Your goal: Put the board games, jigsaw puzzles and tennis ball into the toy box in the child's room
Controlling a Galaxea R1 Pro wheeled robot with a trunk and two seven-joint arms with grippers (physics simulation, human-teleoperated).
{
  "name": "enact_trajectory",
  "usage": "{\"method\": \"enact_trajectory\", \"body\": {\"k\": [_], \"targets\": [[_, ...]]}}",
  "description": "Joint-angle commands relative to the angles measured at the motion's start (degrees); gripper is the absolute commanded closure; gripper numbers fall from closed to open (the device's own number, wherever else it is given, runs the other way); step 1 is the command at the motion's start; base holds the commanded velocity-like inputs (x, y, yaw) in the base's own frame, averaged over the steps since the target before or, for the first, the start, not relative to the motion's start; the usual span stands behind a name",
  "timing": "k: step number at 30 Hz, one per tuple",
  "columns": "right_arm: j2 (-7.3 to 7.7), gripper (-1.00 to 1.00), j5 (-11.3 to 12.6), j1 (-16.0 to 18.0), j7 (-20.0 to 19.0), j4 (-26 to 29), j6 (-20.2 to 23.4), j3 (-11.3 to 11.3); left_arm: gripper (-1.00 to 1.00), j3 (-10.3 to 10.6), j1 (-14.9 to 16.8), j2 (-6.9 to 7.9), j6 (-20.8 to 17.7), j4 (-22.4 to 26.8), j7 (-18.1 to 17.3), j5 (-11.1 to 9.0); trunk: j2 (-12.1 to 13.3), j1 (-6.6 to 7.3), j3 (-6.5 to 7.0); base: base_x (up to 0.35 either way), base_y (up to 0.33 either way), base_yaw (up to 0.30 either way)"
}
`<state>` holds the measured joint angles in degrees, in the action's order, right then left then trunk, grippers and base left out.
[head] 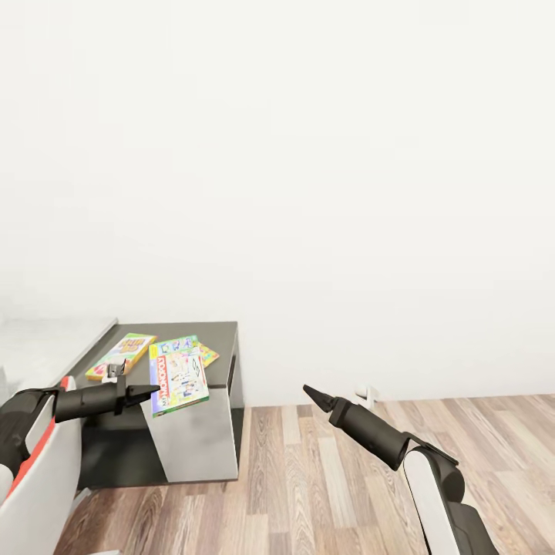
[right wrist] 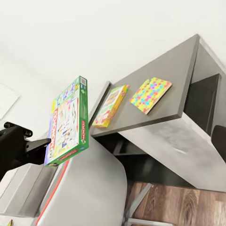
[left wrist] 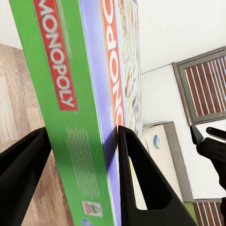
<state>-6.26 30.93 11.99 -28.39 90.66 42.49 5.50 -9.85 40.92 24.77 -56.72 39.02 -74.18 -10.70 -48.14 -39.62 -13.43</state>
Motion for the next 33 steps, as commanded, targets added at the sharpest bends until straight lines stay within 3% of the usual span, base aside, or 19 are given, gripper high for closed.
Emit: {"method": "enact_trajectory", "body": {"k": [1,23,33], "targets": [[-0.06,-1.0,0.1,0.05,-0.18,0.03,0.38,0.14,1.0,0.0,0.04,0.01,-0.41,-0.01,-0.09,-0.11,0.35,0.22,0.1,0.0,0.0,0.0],[-0.11,-1.0,0.1,0.05,-0.09,-0.04,0.4,0.13,1.0,0.0,0.04,0.01,-0.41,-0.01,-0.09,-0.11,9.18,5.05,4.0,0.0,0.0,0.247],[-0.08,-1.0,0.1,0.05,-0.08,-0.05,0.4,0.13,1.0,0.0,0.04,0.01,-0.41,-0.01,-0.07,-0.11,13.19,7.24,5.72,0.0,0.0,0.051]]}}
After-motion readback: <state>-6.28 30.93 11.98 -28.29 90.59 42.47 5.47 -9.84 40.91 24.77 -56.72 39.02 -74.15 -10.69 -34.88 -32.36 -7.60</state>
